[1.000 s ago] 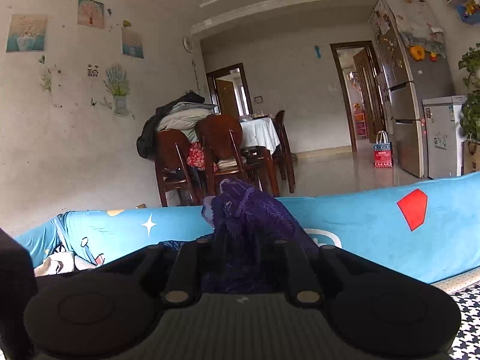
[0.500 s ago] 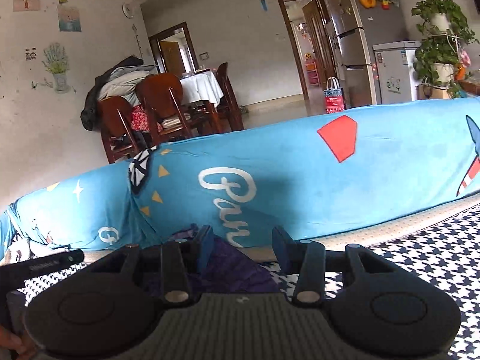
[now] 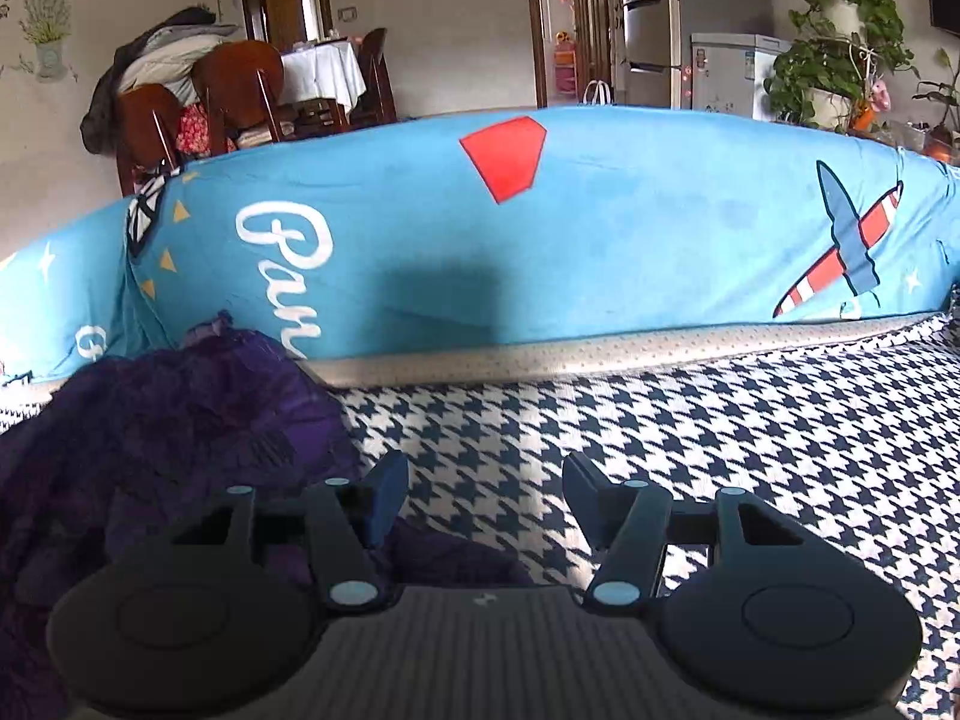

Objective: Fold clothes

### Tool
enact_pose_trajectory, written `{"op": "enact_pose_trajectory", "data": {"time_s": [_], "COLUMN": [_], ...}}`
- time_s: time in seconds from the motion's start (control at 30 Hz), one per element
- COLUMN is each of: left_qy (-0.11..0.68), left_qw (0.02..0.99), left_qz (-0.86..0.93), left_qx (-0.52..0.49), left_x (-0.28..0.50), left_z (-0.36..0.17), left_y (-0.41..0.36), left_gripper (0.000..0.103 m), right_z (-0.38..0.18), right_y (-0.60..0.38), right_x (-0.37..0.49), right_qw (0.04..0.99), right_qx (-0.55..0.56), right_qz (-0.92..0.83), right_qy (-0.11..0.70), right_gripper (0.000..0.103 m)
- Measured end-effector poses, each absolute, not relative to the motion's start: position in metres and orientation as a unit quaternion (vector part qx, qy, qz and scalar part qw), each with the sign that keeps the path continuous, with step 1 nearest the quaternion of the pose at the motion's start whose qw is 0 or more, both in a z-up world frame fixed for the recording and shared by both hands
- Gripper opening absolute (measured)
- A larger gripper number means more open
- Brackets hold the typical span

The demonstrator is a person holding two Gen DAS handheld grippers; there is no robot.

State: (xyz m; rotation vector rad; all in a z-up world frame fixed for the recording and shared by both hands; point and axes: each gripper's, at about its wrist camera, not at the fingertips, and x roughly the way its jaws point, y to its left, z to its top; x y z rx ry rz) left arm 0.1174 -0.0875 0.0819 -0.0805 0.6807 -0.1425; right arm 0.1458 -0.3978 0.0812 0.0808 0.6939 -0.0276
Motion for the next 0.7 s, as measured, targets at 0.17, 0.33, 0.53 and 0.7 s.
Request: {"op": "enact_pose_trajectory", "data": {"time_s": [0.17,0.33,0.53,0.7], "left_qy": [0.345,0.356,0.367,0.375], "left_qw": [0.934,0.93,0.926,0.923], "left_qz": [-0.084,-0.088,-0.089,-0.085], "left_qx": [-0.028,-0.016,-0.008,-0.018], "left_x": [0.113,0.114,0.116,0.118], "left_z": [0.074,0.067,0.061,0.061], "left_y": [-0.098,-0.103,-0.105,-0.101], "left_gripper": [0.091,0.092,0.092,0.092], "right_z": [0.065,0.051,0.034,0.035], "right_y": [-0.417,-0.425,-0.413,-0.397], "right_x": [0.14,0.142,0.149,0.144], "right_qw": [0.927,0.914,0.898,0.904], "right_qx": [0.051,0.091,0.098,0.063], "right_qz": [-0.023,-0.006,0.023,0.01], "right_qy": [0.371,0.395,0.428,0.422], "right_gripper": [0.063,0.064,0.064,0.022]}}
